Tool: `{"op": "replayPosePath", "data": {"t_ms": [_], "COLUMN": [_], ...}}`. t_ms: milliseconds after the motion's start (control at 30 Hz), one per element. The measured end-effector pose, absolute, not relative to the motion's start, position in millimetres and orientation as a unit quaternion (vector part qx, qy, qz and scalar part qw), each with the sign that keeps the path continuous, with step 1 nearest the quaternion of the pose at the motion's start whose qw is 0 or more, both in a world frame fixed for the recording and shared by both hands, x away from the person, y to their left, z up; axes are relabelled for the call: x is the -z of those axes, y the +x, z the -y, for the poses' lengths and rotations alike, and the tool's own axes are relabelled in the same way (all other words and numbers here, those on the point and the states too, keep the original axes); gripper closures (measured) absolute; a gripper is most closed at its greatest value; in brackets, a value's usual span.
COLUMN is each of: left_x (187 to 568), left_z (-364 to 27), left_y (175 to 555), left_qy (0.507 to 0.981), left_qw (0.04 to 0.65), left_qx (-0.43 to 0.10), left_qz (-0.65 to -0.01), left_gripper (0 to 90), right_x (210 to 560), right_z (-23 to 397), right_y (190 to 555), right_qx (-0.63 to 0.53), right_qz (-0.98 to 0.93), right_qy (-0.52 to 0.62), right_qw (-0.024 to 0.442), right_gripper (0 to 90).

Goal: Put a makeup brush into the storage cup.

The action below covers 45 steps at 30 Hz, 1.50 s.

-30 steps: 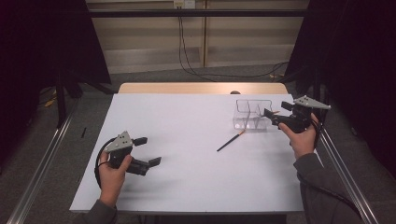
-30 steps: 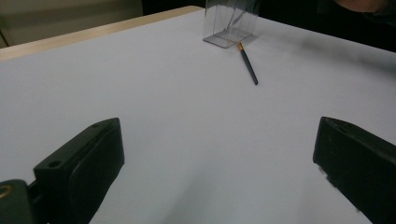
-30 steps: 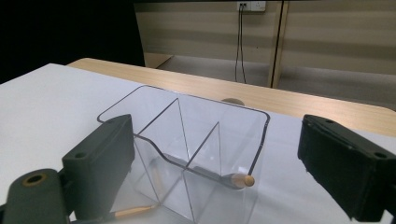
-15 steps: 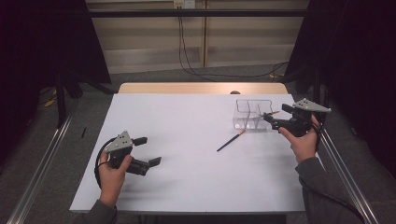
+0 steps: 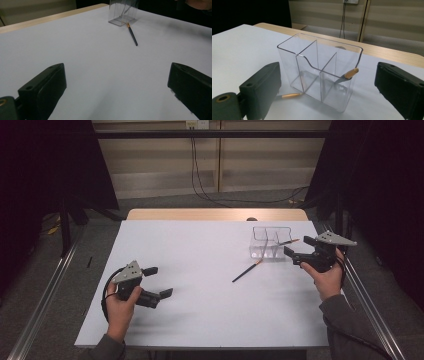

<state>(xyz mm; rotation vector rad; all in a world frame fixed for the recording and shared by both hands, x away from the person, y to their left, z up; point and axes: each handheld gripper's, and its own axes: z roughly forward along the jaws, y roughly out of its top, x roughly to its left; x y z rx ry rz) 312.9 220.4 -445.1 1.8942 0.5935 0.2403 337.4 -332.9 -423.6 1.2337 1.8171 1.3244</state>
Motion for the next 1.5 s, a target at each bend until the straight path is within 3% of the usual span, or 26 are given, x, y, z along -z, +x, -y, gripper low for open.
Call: {"op": "replayPosePath", "data": {"t_ms": [1500], "left_x": [445], "left_z": [-220], "left_y": [313], "left_qy": [0.798], "left_qw": [0.54], "left_qx": [-0.101], "left_qz": [-0.25], "left_gripper": [1.7], "right_x": [440], "right_z": [312], "right_y": [316], "right_qx": [-0.491], "right_qz": [-0.709], "right_qy": [0.435], "right_qw": [0.26], "right_gripper": [5.9]}}
